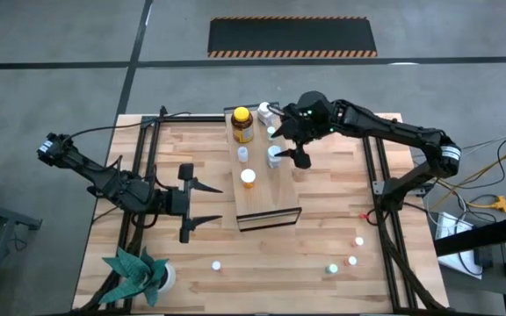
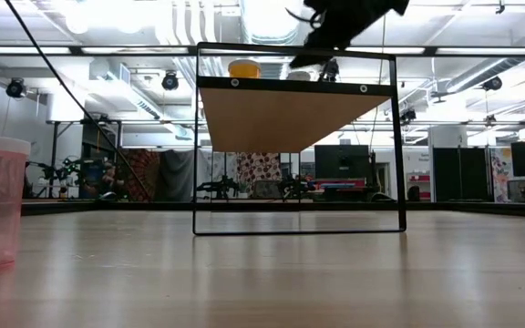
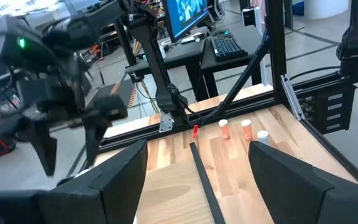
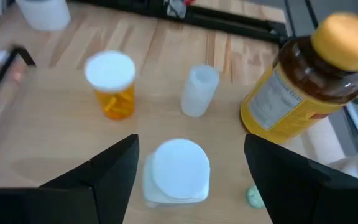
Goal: Pick and place medicine bottles onto shelf by color
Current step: Put the bottom left pink pill bottle on the shelf
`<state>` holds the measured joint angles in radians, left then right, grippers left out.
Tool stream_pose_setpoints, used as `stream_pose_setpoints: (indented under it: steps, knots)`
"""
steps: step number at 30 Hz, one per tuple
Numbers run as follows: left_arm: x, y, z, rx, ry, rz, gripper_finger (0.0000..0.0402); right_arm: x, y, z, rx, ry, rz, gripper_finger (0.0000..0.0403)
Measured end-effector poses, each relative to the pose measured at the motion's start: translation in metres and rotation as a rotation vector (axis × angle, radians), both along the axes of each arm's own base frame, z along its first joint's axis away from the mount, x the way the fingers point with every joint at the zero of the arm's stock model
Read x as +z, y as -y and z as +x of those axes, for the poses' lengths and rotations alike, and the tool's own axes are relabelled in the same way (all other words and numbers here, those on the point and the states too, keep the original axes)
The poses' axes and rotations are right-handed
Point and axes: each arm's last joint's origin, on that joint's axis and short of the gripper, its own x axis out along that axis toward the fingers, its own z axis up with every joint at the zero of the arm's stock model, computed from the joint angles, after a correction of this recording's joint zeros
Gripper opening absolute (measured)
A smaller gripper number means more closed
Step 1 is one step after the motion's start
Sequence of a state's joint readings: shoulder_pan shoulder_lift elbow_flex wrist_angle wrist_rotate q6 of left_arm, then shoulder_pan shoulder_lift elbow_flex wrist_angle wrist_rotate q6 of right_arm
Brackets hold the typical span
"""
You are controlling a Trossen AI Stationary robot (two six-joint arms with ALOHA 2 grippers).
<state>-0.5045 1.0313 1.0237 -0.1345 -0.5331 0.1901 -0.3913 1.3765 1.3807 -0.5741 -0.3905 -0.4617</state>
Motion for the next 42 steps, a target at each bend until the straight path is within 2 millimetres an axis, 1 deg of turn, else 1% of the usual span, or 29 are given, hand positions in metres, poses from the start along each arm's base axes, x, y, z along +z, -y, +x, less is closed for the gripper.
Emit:
stream_pose_setpoints:
  steps: [4, 8, 12, 15, 18, 22, 27, 30, 33, 38, 40, 42]
  knots:
    - [0.000, 0.000, 0.000, 0.001, -0.001, -0.008, 0.0263, 0.018, -0.012, -0.011, -0.010, 0.050, 0.030, 0.0276]
    - [-0.005, 0.003, 0.005, 0.007, -0.019, -0.043, 0.0263, 0.031, -0.031, -0.022, 0.020, 0.075, 0.104, 0.0260]
    - [-0.012, 0.007, 0.013, 0.018, -0.046, -0.084, 0.0263, 0.038, -0.055, -0.028, 0.165, 0.070, 0.305, 0.0241]
    - [-0.018, 0.010, 0.019, 0.044, -0.064, -0.132, 0.0263, 0.041, -0.074, -0.028, 0.272, 0.050, 0.437, 0.0229]
    - [-0.023, 0.012, 0.024, 0.072, -0.072, -0.229, 0.0263, 0.036, -0.097, -0.025, 0.348, 0.013, 0.465, 0.0221]
    - [-0.027, 0.016, 0.031, 0.083, -0.073, -0.282, 0.0263, 0.024, -0.128, -0.022, 0.433, -0.036, 0.478, 0.0215]
    - [-0.034, 0.020, 0.038, 0.106, -0.104, -0.363, 0.0263, 0.005, -0.163, -0.025, 0.453, -0.114, 0.419, 0.0215]
    - [-0.040, 0.026, 0.044, 0.123, -0.143, -0.411, 0.0263, -0.006, -0.183, -0.030, 0.501, -0.162, 0.408, 0.0215]
    - [-0.046, 0.035, 0.048, 0.134, -0.205, -0.439, 0.0263, -0.013, -0.203, -0.036, 0.562, -0.197, 0.415, 0.0215]
    - [-0.044, 0.052, 0.051, 0.173, -0.342, -0.481, 0.0263, -0.016, -0.233, -0.044, 0.619, -0.172, 0.372, 0.0215]
    - [-0.045, 0.061, 0.053, 0.187, -0.412, -0.461, 0.0263, -0.018, -0.244, -0.049, 0.626, -0.168, 0.336, 0.0215]
    - [-0.047, 0.070, 0.054, 0.163, -0.504, -0.420, 0.0263, -0.022, -0.253, -0.053, 0.632, -0.169, 0.302, 0.0215]
